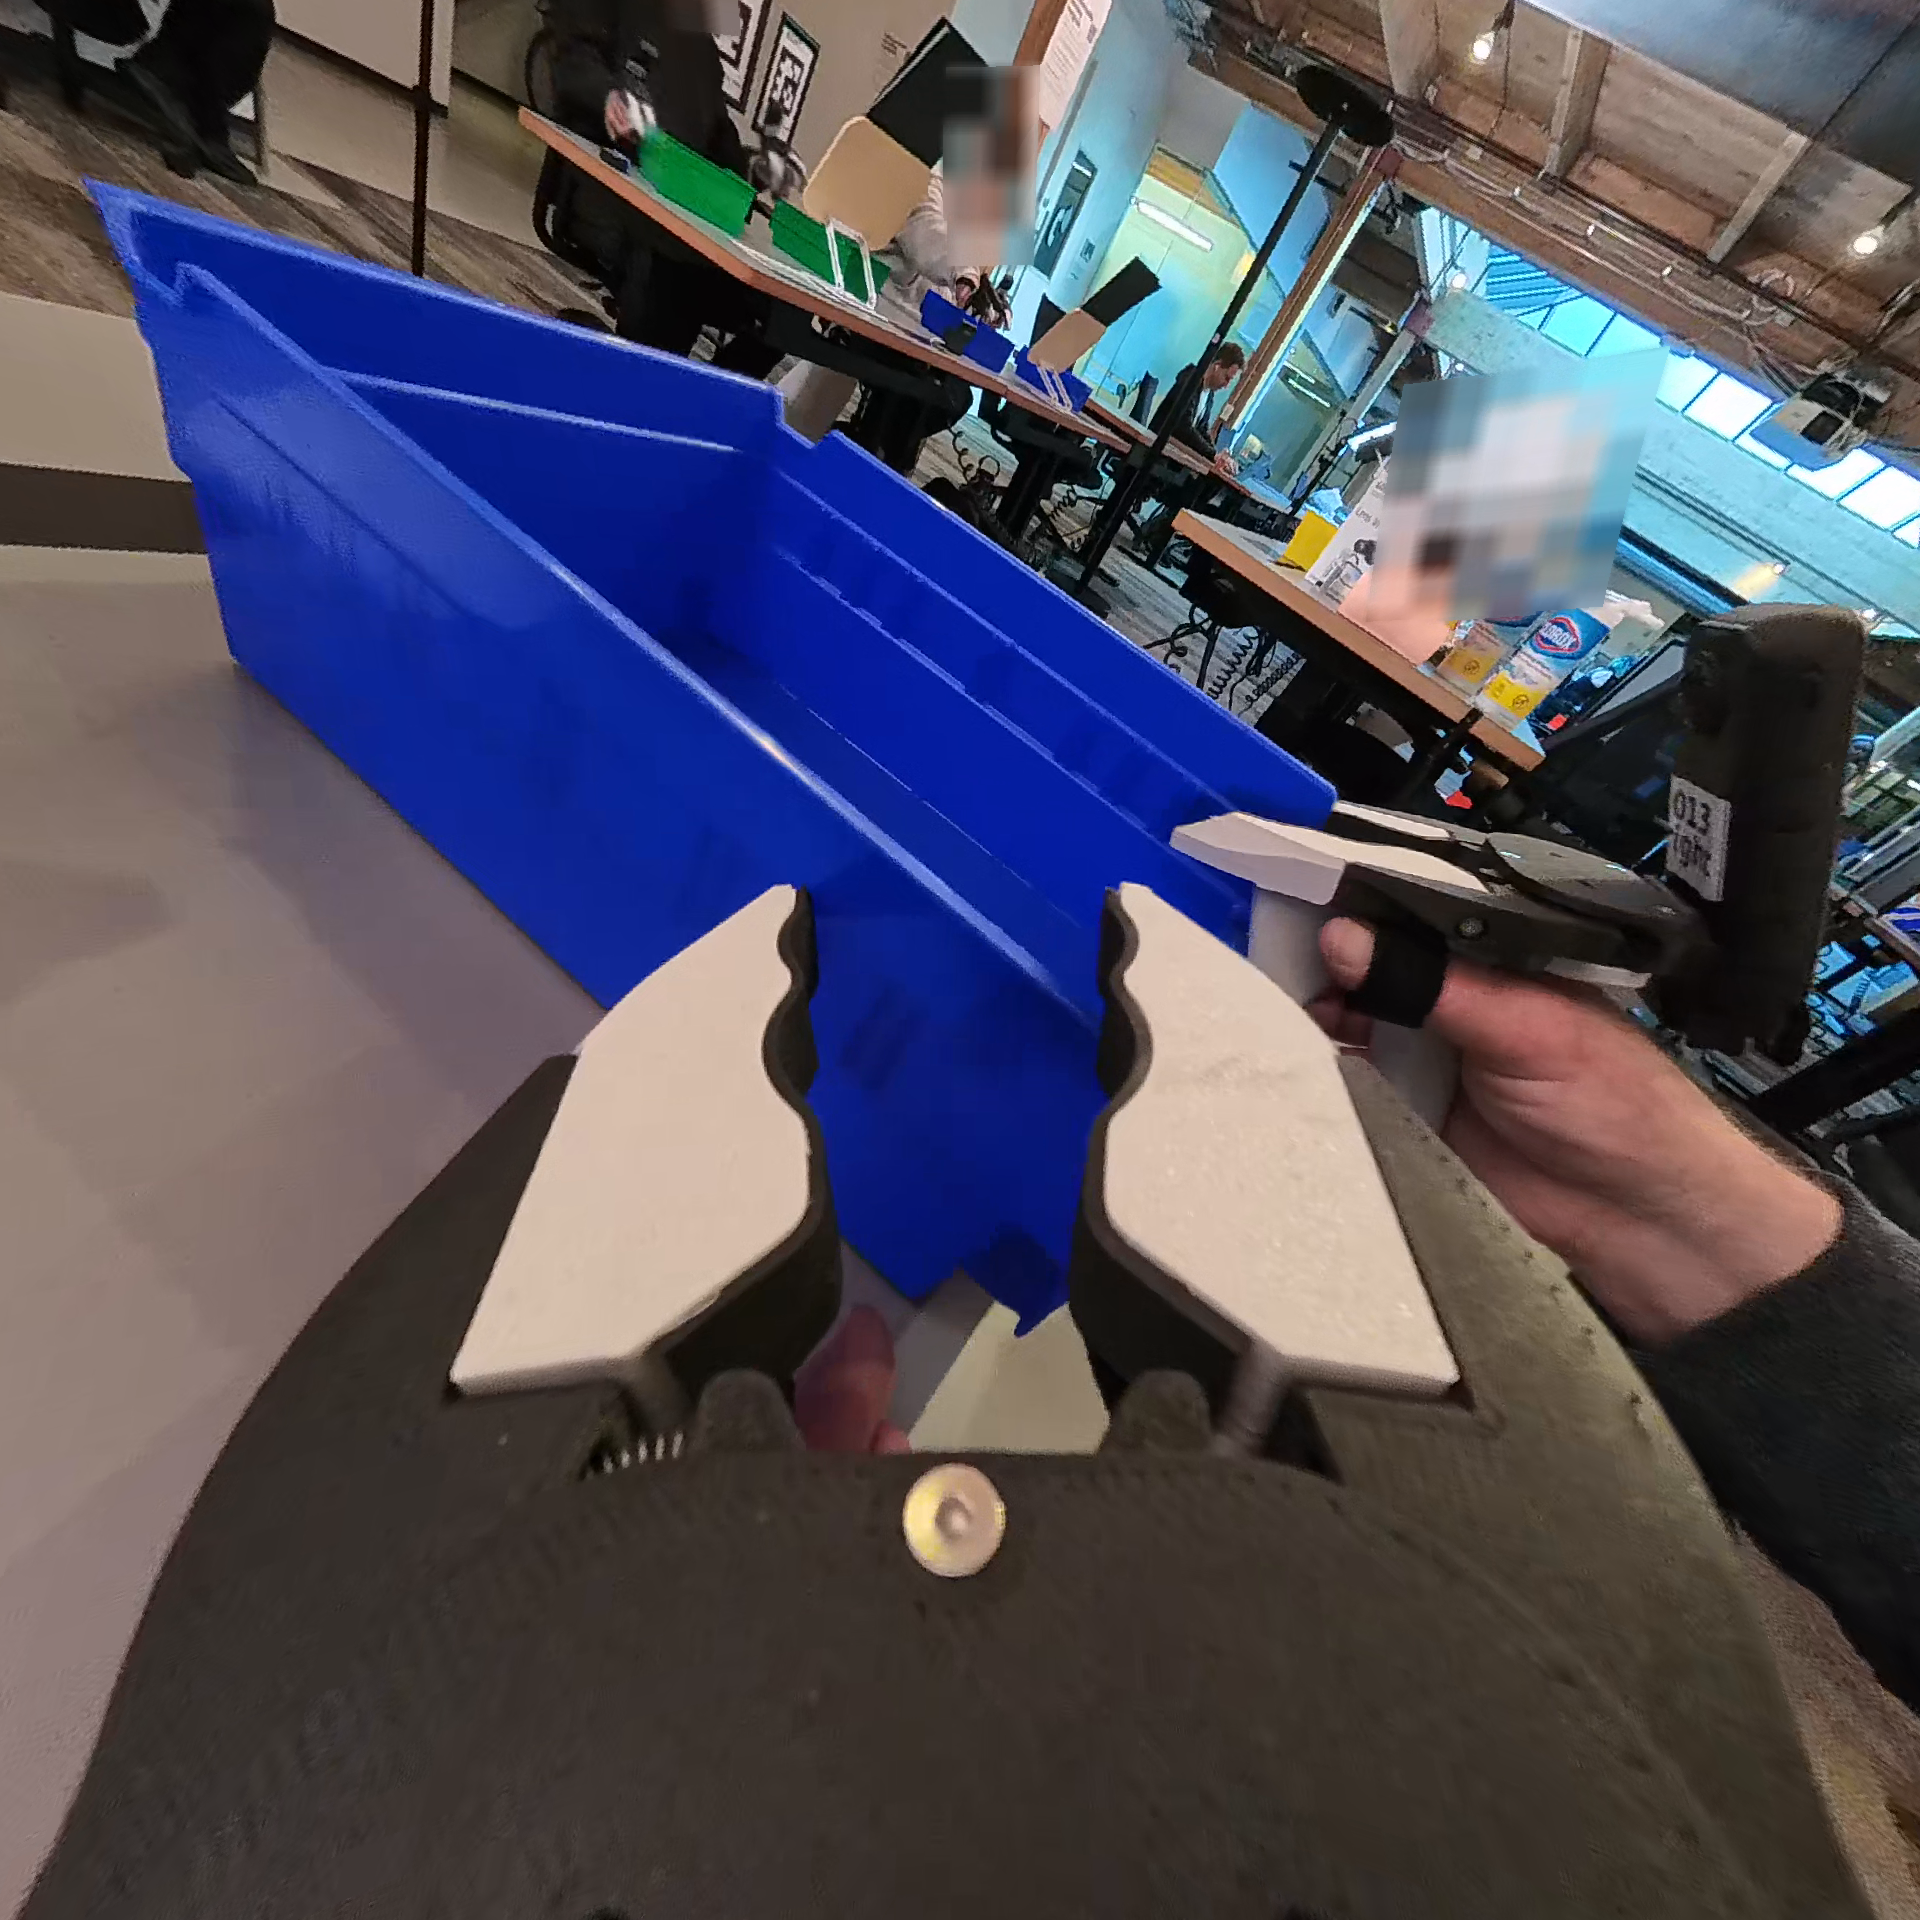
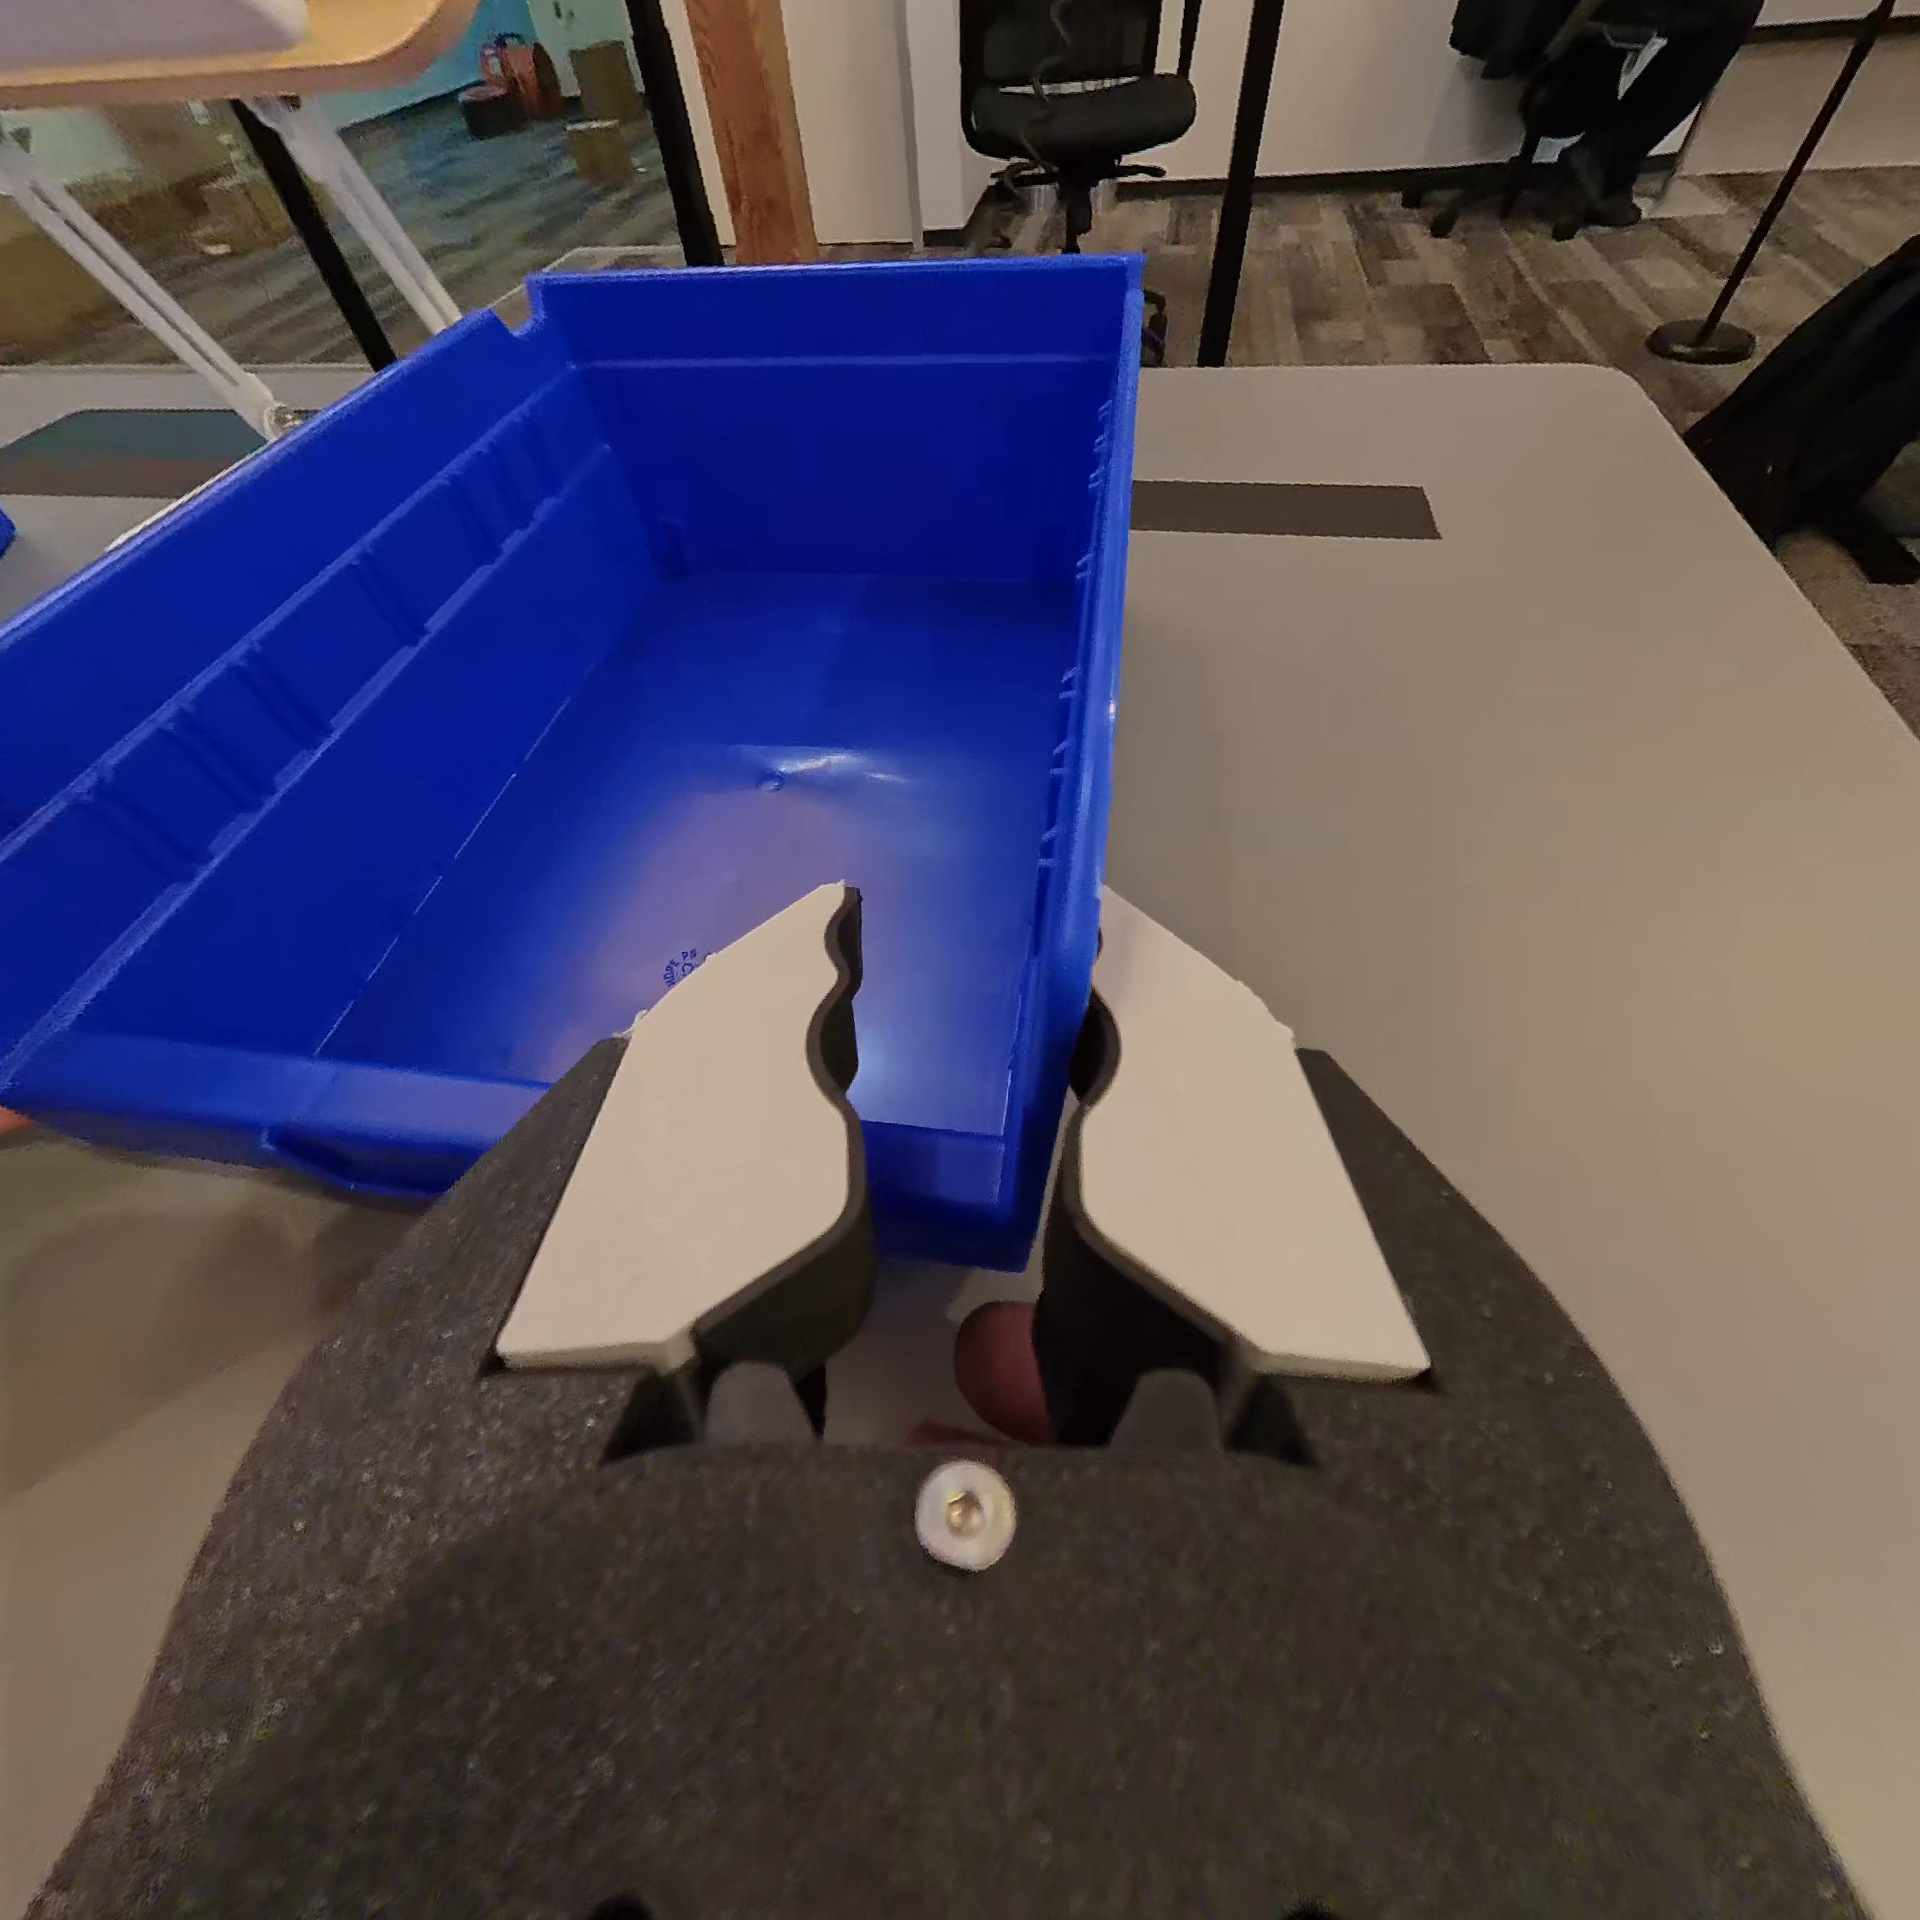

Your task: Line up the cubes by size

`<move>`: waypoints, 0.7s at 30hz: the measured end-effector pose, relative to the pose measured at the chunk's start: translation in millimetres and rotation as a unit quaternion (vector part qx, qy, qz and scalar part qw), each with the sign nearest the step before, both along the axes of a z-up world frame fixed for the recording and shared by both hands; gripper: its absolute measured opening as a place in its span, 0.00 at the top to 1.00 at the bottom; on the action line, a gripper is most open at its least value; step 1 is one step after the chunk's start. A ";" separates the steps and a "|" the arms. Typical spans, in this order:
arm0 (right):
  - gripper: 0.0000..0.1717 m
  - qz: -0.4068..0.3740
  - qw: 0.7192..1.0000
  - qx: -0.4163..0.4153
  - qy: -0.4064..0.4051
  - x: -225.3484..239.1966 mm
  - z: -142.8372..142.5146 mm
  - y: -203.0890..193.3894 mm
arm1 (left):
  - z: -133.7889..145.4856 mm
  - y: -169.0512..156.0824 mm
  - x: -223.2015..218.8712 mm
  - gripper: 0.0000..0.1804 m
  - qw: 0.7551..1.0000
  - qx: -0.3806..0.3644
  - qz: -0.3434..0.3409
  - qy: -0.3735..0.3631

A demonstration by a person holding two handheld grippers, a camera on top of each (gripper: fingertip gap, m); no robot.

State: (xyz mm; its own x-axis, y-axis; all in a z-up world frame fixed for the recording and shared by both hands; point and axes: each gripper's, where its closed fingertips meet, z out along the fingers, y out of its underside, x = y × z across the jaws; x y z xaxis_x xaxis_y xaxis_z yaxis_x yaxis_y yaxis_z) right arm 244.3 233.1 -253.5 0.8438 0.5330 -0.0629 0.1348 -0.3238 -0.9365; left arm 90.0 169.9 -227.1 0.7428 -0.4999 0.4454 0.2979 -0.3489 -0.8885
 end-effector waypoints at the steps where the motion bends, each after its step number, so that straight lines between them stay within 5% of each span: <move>1: 0.79 -0.002 1.000 -0.002 0.002 0.9 -0.2 2.8 | 0.1 1.8 1.1 0.71 1.000 0.000 0.000 -0.002; 21: 0.81 -0.017 0.999 -0.021 0.030 5.6 -2.2 47.4 | 1.2 45.1 4.4 0.72 0.999 0.006 0.013 -0.042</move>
